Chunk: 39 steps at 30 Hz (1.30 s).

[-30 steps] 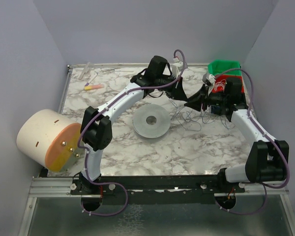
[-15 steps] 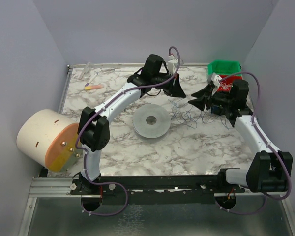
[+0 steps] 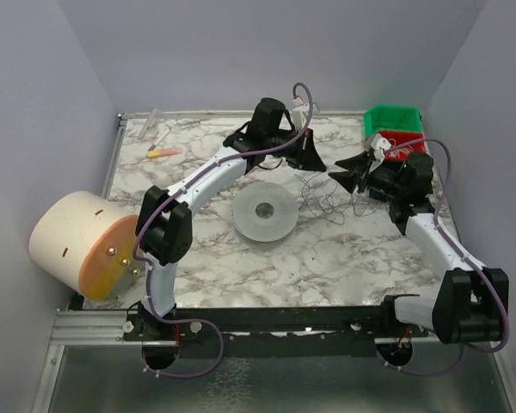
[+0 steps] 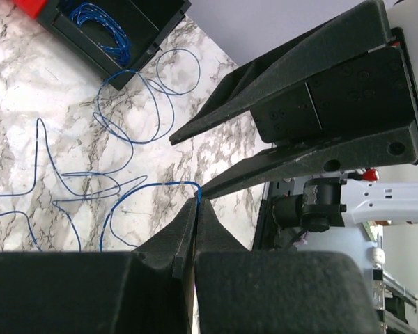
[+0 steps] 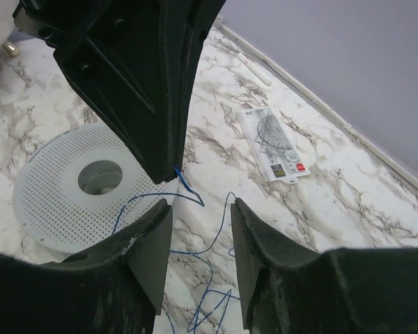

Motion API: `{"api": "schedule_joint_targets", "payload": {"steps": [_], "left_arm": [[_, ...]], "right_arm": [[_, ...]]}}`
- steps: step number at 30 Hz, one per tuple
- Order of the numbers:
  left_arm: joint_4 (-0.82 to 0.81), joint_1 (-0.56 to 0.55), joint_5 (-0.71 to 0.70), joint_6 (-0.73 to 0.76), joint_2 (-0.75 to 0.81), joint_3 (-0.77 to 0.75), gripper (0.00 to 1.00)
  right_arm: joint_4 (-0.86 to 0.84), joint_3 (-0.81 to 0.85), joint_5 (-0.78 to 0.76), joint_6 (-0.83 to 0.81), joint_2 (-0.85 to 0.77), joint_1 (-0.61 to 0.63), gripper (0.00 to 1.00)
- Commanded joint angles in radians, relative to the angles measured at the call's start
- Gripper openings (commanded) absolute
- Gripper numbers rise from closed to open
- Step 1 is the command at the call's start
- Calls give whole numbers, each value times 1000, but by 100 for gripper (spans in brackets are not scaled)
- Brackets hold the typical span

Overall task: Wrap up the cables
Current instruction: Adjust the cable at the center of the board.

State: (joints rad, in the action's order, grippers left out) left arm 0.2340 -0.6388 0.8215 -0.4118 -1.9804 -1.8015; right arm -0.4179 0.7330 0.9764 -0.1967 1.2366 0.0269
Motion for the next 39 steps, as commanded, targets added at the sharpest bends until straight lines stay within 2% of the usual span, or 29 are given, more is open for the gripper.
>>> {"api": "schedule_joint_targets", "payload": {"steps": [1,20,27,32,34,39], "left_arm": [[-62,-1,19,-39,32,24,0],[-128,0,51,-94,45,52,0],[-143,-1,55,-104,46,63,0],[-145,-1,52,-102,42,65,0],[-147,-1,53,-104,40,62,0],[-146,0,60,-104,30,55,0]], "right_arm": [[-149,-36,-55,70,27,21,43],[-192,-37,-93,125,86,36,37],[-306,-67,-92,234,106,37,25],[-323,-59,-16,253,107,37,4],[-311,-48,27,264,116,37,1],[-299,-31,95,291,139,41,1]]}}
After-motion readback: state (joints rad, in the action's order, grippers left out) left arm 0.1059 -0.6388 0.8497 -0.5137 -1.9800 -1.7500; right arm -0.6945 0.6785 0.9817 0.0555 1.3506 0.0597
